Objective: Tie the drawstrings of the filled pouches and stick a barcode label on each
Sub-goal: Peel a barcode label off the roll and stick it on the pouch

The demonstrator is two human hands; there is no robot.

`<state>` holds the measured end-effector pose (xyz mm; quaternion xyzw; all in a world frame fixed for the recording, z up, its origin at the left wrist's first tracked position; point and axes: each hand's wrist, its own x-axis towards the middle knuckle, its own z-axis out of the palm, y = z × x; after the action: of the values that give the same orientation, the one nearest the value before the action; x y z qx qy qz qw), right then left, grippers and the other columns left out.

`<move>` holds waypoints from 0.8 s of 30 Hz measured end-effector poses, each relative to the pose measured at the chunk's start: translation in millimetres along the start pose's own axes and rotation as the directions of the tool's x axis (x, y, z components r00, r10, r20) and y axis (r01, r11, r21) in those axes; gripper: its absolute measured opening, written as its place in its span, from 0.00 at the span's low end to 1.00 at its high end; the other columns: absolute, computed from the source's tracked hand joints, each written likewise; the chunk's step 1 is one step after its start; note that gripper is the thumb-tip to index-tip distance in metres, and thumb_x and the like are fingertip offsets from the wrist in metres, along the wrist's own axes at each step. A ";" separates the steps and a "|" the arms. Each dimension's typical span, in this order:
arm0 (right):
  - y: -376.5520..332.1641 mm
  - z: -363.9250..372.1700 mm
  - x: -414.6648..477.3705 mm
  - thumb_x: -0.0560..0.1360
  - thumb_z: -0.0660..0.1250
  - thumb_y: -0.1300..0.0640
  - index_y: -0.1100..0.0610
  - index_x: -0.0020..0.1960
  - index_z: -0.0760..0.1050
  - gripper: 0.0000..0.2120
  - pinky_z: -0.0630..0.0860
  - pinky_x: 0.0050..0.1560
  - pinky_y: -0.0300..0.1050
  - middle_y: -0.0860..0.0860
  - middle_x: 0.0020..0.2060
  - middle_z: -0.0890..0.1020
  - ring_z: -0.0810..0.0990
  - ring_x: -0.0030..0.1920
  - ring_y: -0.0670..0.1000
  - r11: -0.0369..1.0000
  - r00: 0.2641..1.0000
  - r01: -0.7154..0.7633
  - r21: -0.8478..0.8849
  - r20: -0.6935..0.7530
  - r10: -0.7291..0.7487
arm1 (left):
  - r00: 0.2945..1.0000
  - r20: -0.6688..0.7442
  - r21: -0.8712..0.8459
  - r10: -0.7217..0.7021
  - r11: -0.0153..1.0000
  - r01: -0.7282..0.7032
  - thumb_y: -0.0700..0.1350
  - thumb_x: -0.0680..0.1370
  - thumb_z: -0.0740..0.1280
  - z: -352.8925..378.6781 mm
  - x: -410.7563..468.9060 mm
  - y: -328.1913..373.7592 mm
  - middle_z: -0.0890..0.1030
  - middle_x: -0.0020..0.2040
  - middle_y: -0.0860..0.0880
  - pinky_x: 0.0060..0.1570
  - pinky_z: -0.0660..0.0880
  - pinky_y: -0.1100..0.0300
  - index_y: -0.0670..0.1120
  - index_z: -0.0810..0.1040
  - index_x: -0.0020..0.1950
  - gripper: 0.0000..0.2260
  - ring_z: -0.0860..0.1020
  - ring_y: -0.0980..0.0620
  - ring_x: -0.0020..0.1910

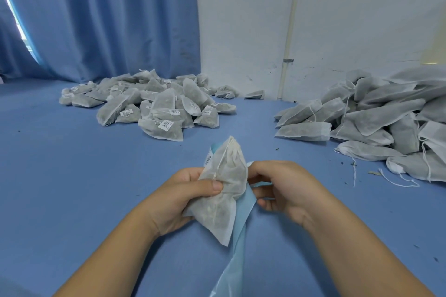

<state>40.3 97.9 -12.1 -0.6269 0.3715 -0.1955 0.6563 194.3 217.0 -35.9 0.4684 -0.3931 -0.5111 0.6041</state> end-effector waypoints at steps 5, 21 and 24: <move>0.4 -4.5 2.1 0.69 0.69 0.60 0.54 0.35 0.79 0.05 0.69 0.29 0.38 0.50 0.32 0.81 0.77 0.27 0.47 0.997 1.000 0.003 0.076 -0.017 -0.002 | 1.000 -0.001 -0.004 -0.006 1.000 0.006 0.39 0.69 0.68 -1.7 -1.3 0.3 0.84 0.40 0.44 0.38 0.80 0.61 0.42 0.86 0.41 0.07 0.83 0.50 0.37; 1.0 -58.1 -8.1 0.75 0.66 0.61 0.59 0.45 0.80 0.04 0.70 0.31 0.42 0.50 0.31 0.82 0.80 0.30 0.48 0.953 0.945 0.220 0.208 -0.287 -0.156 | 0.945 -0.326 0.064 -0.031 0.996 0.055 0.42 0.69 0.73 -23.6 -14.0 23.7 0.85 0.43 0.43 0.34 0.79 0.62 0.38 0.83 0.50 0.12 0.84 0.51 0.37; 2.1 -73.8 -12.1 0.75 0.66 0.61 0.59 0.44 0.79 0.04 0.70 0.31 0.42 0.49 0.31 0.82 0.80 0.30 0.47 0.956 0.934 0.243 0.166 -0.307 -0.185 | 0.918 -0.394 0.114 0.047 0.993 -0.002 0.41 0.76 0.67 -21.7 -12.4 39.7 0.85 0.41 0.45 0.30 0.77 0.64 0.38 0.82 0.51 0.09 0.83 0.53 0.35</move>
<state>-22.0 56.9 -6.7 -0.5590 0.3707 -0.3919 0.6297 222.8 234.3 -3.0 0.5901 -0.2967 -0.3756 0.6502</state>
